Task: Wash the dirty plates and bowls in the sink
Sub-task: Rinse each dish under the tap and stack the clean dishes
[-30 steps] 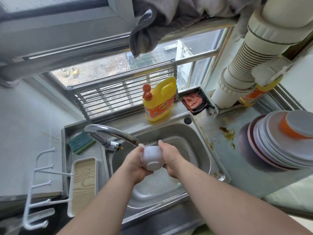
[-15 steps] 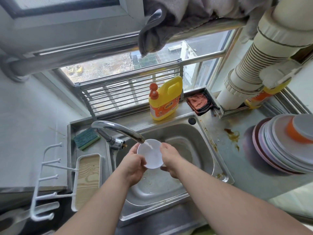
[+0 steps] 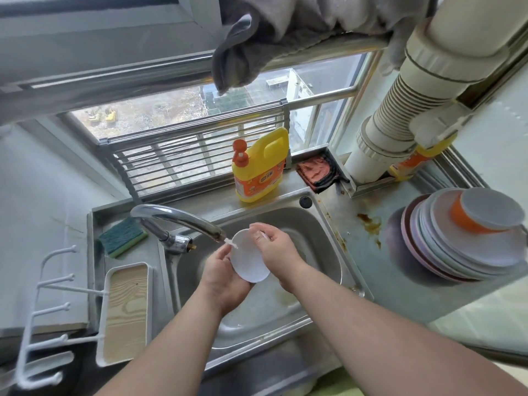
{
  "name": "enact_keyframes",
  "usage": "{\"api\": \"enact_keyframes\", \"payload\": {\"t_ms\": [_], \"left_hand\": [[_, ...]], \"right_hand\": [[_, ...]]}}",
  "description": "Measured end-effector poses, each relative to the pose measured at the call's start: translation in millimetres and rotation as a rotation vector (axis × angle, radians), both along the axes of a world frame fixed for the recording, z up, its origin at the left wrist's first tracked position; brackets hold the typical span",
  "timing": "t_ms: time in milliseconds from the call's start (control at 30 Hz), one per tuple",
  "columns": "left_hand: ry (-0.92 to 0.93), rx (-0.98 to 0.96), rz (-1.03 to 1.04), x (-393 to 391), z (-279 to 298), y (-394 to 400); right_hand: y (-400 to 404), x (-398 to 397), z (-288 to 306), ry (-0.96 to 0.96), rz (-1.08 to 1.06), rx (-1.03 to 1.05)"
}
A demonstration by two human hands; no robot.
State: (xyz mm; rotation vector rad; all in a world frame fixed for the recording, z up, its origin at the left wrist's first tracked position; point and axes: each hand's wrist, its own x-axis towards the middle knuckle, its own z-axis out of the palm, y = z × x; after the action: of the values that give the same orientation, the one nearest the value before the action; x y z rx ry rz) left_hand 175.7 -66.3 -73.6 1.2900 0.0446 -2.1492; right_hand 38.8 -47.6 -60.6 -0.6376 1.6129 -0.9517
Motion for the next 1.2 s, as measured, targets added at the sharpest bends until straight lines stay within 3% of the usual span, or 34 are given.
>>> {"api": "enact_keyframes", "payload": {"t_ms": [100, 300, 433, 533, 633, 767, 967, 1067, 1200], "left_hand": [[0.060, -0.011, -0.020, -9.3, -0.4, 3.4], [-0.028, -0.013, -0.077, 4.1, 1.5, -4.7], [-0.155, -0.001, -0.115, 16.0, 6.2, -6.9], [-0.146, -0.002, -0.134, 24.8, 4.9, -8.2], [-0.096, 0.024, -0.163, 30.5, 6.0, -8.9], [-0.178, 0.011, -0.163, 23.8, 2.9, -9.3], [-0.165, 0.038, 0.049, -10.0, 2.8, -20.6], [-0.099, 0.128, 0.153, -23.5, -5.8, -28.5], [-0.117, 0.133, 0.078, -30.6, -9.8, -25.7]], "right_hand": [[1.7, -11.1, 6.9, 0.064, -0.003, 0.054], [8.4, -11.6, 20.3, -0.335, -0.094, 0.296], [14.8, -1.1, 14.9, -0.421, -0.103, 0.299], [15.9, 7.8, 18.0, -0.443, -0.077, 0.335], [15.4, 13.6, 18.3, -0.350, -0.038, 0.386], [13.2, 10.1, 15.9, -0.219, -0.079, 0.354], [19.0, -18.2, 15.3, 0.393, 0.219, 0.074], [25.4, -32.3, 31.1, 0.544, 0.310, -0.021], [37.0, -46.2, 37.2, 0.759, 0.427, -0.093]]}}
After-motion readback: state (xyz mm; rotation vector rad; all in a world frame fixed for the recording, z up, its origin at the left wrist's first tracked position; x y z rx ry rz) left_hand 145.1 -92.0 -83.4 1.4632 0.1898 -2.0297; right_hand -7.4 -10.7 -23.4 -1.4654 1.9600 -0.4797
